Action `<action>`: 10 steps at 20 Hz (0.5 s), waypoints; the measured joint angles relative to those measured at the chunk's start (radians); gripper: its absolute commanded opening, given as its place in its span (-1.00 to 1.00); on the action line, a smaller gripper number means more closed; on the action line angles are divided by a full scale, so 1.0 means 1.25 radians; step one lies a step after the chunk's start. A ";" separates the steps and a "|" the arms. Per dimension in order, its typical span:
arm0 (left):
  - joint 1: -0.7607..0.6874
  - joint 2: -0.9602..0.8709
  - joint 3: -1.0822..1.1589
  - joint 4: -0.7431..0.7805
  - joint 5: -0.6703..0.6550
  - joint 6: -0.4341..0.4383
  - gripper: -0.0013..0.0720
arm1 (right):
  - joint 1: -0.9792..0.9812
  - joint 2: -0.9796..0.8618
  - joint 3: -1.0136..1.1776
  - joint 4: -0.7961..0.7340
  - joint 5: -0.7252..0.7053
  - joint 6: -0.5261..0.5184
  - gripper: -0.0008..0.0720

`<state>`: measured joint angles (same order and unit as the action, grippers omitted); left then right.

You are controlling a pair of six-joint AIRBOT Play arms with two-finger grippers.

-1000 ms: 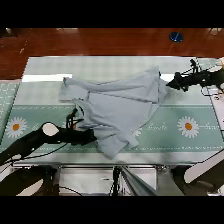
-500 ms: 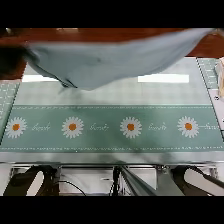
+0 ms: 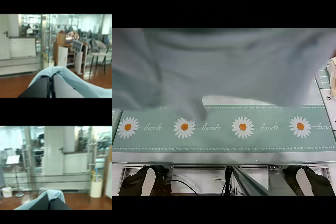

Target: Fold the shirts.

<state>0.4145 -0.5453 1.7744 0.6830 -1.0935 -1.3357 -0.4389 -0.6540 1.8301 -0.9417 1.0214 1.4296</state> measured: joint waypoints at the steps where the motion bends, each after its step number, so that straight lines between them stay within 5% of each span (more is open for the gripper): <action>1: 0.003 0.001 0.037 0.017 -0.038 -0.020 -0.90 | 0.000 0.013 0.030 -0.047 0.042 0.021 -0.93; 10: -0.083 0.005 0.215 0.265 -0.427 -0.192 -0.90 | 0.123 0.034 0.175 -0.390 0.469 0.096 -0.93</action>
<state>0.3107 -0.5392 2.0438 1.0145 -1.6272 -1.5761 -0.2848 -0.6121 2.0491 -1.4292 1.6073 1.5494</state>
